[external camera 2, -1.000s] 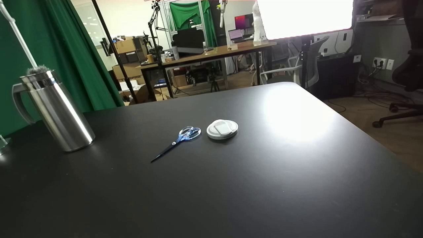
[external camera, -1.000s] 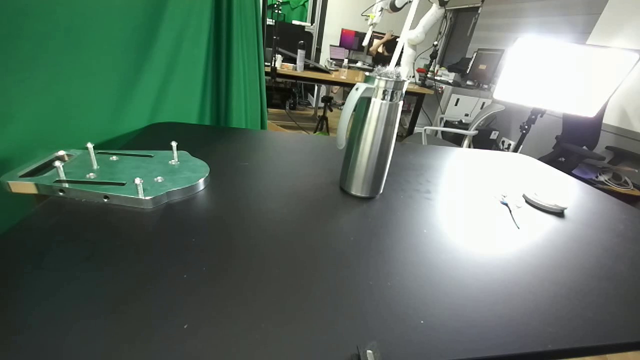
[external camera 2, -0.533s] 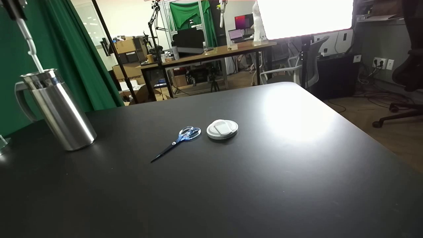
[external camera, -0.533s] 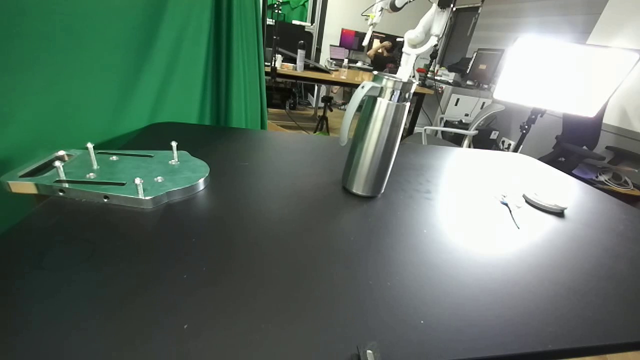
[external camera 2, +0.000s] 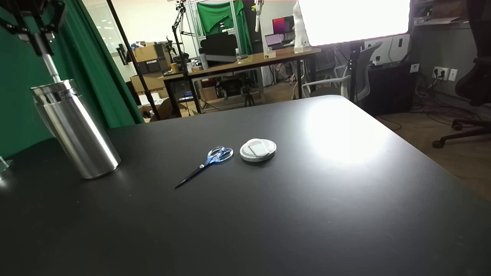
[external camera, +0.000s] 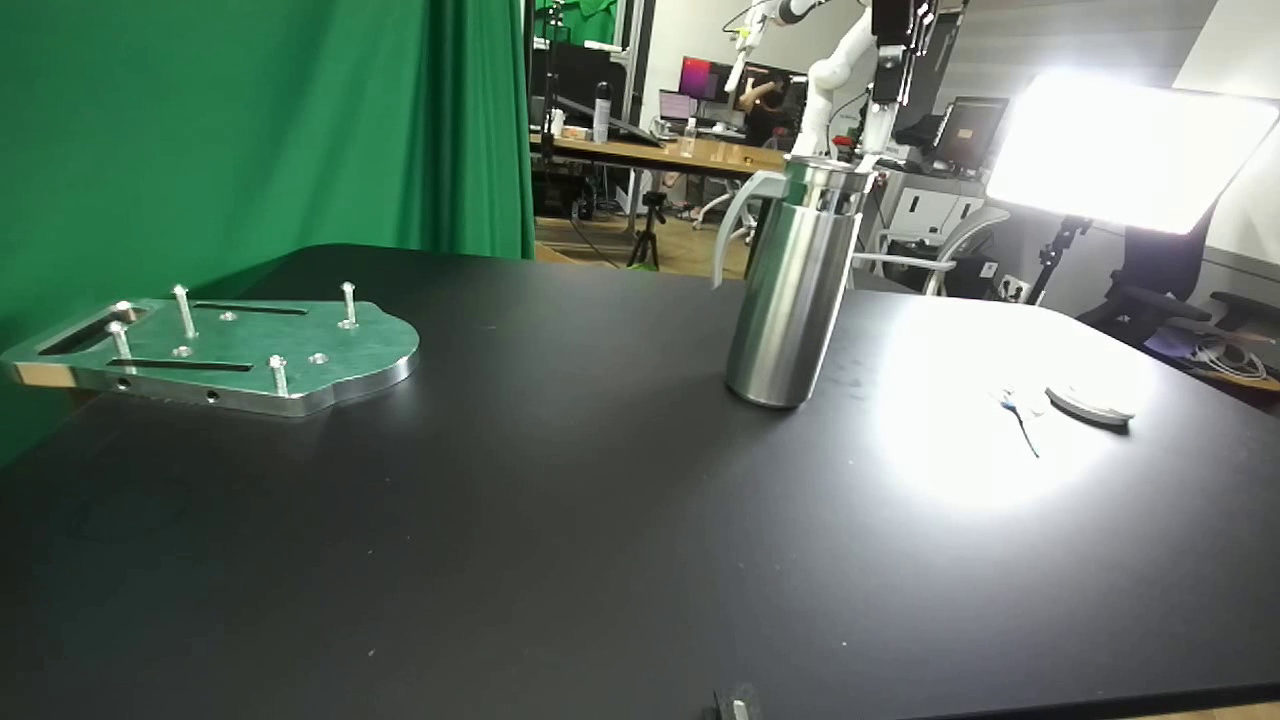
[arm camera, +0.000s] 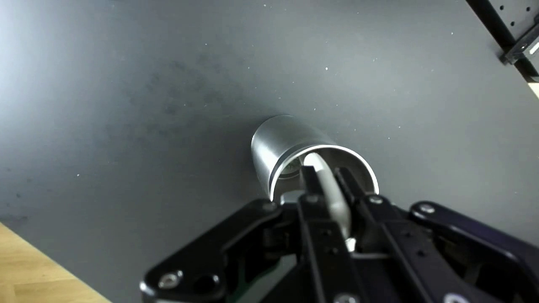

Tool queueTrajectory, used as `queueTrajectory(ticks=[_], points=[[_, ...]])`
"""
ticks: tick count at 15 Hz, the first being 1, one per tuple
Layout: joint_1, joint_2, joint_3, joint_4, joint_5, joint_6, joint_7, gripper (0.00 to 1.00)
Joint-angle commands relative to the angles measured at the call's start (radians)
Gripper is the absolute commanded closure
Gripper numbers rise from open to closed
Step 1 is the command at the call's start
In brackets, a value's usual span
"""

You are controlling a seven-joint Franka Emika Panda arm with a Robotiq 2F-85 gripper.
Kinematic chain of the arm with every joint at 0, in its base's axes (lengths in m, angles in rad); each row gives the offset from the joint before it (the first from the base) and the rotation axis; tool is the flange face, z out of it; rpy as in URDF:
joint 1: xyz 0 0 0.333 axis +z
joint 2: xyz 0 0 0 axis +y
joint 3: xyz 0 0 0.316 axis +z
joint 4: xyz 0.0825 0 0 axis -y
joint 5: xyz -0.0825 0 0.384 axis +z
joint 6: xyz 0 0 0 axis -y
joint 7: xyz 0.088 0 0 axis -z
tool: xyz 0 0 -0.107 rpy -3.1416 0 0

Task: Scrub the jar with the brush

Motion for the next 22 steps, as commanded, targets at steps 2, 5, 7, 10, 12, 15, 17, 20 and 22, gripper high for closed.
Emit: queueTrajectory(ticks=[2, 5, 7, 10, 12, 15, 17, 20, 22], points=[[0.002, -0.023, -0.002, -0.011, -0.018, -0.014, 0.034, 0.96], [0.002, -0.066, -0.001, -0.01, -0.006, -0.036, 0.021, 0.96], [0.003, -0.107, -0.003, -0.01, 0.005, -0.043, 0.011, 0.96], [0.007, -0.168, -0.008, -0.007, 0.011, -0.058, 0.004, 0.96], [0.012, -0.209, -0.011, -0.007, 0.01, -0.065, 0.002, 0.96], [0.018, -0.26, -0.016, -0.007, 0.013, -0.073, -0.001, 0.96], [0.022, -0.283, -0.02, -0.008, 0.012, -0.074, -0.001, 0.96], [0.027, -0.307, -0.025, -0.002, 0.016, -0.078, 0.0, 0.96], [0.029, -0.318, -0.03, 0.002, 0.022, -0.079, -0.002, 0.96]])
